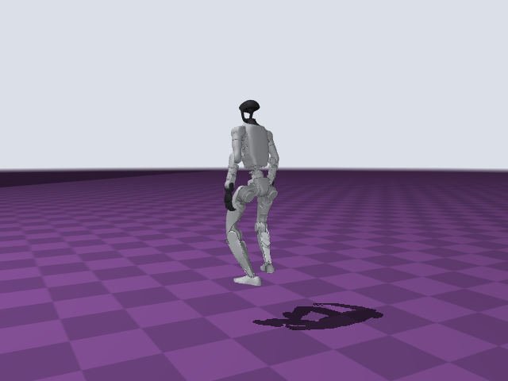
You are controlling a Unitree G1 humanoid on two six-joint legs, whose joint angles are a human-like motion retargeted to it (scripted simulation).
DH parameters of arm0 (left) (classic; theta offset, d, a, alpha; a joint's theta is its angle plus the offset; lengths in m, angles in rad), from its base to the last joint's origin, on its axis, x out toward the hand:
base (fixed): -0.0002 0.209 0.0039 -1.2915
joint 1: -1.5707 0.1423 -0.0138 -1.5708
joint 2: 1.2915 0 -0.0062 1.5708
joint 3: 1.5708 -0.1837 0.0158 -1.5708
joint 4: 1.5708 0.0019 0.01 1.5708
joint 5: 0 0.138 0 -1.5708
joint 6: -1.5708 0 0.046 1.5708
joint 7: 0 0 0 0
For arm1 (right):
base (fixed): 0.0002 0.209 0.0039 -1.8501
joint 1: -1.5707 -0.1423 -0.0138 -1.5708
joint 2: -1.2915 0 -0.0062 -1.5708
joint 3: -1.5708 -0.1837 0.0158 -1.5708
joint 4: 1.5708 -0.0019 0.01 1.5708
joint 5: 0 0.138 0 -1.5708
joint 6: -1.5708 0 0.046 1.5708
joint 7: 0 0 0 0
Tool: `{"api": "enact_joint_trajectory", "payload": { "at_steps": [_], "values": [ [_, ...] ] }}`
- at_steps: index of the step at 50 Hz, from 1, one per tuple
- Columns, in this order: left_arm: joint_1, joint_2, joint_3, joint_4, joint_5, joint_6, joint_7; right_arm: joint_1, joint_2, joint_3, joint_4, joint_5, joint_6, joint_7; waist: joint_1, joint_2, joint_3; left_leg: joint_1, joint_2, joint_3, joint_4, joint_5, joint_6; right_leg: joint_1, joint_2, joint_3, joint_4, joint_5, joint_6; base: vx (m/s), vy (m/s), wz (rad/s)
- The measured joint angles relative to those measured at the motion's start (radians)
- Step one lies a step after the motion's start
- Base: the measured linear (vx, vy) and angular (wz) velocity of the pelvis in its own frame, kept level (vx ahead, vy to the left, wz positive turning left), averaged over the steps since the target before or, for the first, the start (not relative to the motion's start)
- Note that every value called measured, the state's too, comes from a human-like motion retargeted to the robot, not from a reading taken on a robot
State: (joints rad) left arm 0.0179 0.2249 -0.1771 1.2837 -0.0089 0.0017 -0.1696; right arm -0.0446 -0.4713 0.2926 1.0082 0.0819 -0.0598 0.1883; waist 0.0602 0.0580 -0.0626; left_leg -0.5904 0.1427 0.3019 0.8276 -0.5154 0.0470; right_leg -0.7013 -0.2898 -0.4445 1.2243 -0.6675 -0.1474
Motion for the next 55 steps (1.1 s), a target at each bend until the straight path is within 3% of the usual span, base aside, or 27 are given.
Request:
{"api": "enact_joint_trajectory", "payload": {
  "at_steps": [4, 8, 12, 21, 24, 31, 35, 40, 45, 55],
  "values": [
    [-0.011, 0.021, -0.012, -0.002, -0.007, 0.008, 0.001, 0.012, -0.007, -0.017, -0.023, 0.014, 0.002, -0.007, -0.040, 0.018, 0.011, 0.008, -0.035, -0.030, 0.026, -0.040, 0.026, -0.180, -0.057, 0.113, 0.378, -0.104, -0.076, 0.05, 0.16, 0.60],
    [-0.056, 0.051, -0.018, 0.003, -0.008, 0.020, 0.012, 0.012, -0.002, -0.040, -0.016, 0.026, 0.004, -0.017, -0.063, 0.044, 0.024, -0.001, -0.038, -0.046, 0.059, -0.082, 0.047, -0.379, -0.079, 0.224, 0.652, -0.079, -0.096, 0.10, 0.17, 0.43],
    [-0.076, 0.072, -0.022, -0.008, -0.012, 0.024, 0.024, 0.008, 0.024, -0.042, 0.009, 0.037, 0.000, -0.025, -0.080, 0.082, 0.023, 0.029, -0.019, -0.069, 0.005, -0.042, 0.020, -0.502, -0.034, 0.263, 0.728, -0.045, -0.095, 0.16, 0.10, 0.10],
    [-0.075, 0.084, -0.054, -0.023, -0.008, 0.016, 0.028, 0.023, 0.073, -0.018, 0.066, 0.064, -0.001, -0.028, -0.135, 0.112, -0.002, 0.119, -0.032, -0.111, -0.200, 0.277, -0.113, -0.540, 0.055, 0.228, 0.595, -0.006, -0.059, 0.16, -0.02, 0.28],
    [-0.083, 0.086, -0.073, -0.028, 0.011, 0.013, 0.040, 0.031, 0.077, -0.026, 0.076, 0.078, 0.001, -0.026, -0.141, 0.099, -0.006, 0.117, -0.054, -0.117, -0.207, 0.251, -0.103, -0.542, 0.071, 0.225, 0.563, 0.004, -0.038, 0.09, -0.05, 0.36],
    [-0.107, 0.093, -0.092, -0.037, 0.065, 0.008, 0.061, 0.033, 0.076, -0.054, 0.099, 0.090, 0.005, -0.039, -0.141, 0.067, 0.007, 0.108, -0.085, -0.126, -0.140, 0.053, -0.042, -0.565, 0.083, 0.220, 0.524, 0.004, 0.002, 0.11, -0.04, 0.24],
    [-0.116, 0.089, -0.090, -0.027, 0.098, 0.008, 0.060, 0.024, 0.077, -0.066, 0.119, 0.073, 0.007, -0.048, -0.139, 0.062, 0.019, 0.107, -0.079, -0.129, -0.122, 0.011, -0.040, -0.553, 0.091, 0.204, 0.476, -0.027, -0.003, 0.19, -0.05, 0.14],
    [-0.106, 0.069, -0.078, -0.005, 0.122, 0.002, 0.049, 0.008, 0.075, -0.071, 0.150, 0.058, 0.002, -0.060, -0.148, 0.061, 0.010, 0.117, -0.074, -0.137, -0.170, 0.081, -0.064, -0.494, 0.122, 0.184, 0.379, -0.168, -0.069, 0.25, -0.09, 0.14],
    [-0.093, 0.049, -0.072, 0.018, 0.135, -0.006, 0.036, -0.001, 0.070, -0.071, 0.170, 0.044, -0.001, -0.066, -0.153, 0.054, -0.001, 0.140, -0.080, -0.163, -0.227, 0.316, -0.148, -0.395, 0.150, 0.176, 0.234, -0.204, -0.100, 0.23, -0.12, 0.22],
    [-0.083, 0.042, -0.047, 0.013, 0.121, -0.014, 0.061, -0.017, 0.051, -0.075, 0.177, 0.013, 0.001, -0.089, -0.118, 0.017, -0.009, 0.099, 0.033, -0.103, 0.049, 0.382, -0.124, -0.156, 0.182, 0.155, -0.067, -0.189, -0.098, 0.12, -0.11, 0.24]
  ]
}}
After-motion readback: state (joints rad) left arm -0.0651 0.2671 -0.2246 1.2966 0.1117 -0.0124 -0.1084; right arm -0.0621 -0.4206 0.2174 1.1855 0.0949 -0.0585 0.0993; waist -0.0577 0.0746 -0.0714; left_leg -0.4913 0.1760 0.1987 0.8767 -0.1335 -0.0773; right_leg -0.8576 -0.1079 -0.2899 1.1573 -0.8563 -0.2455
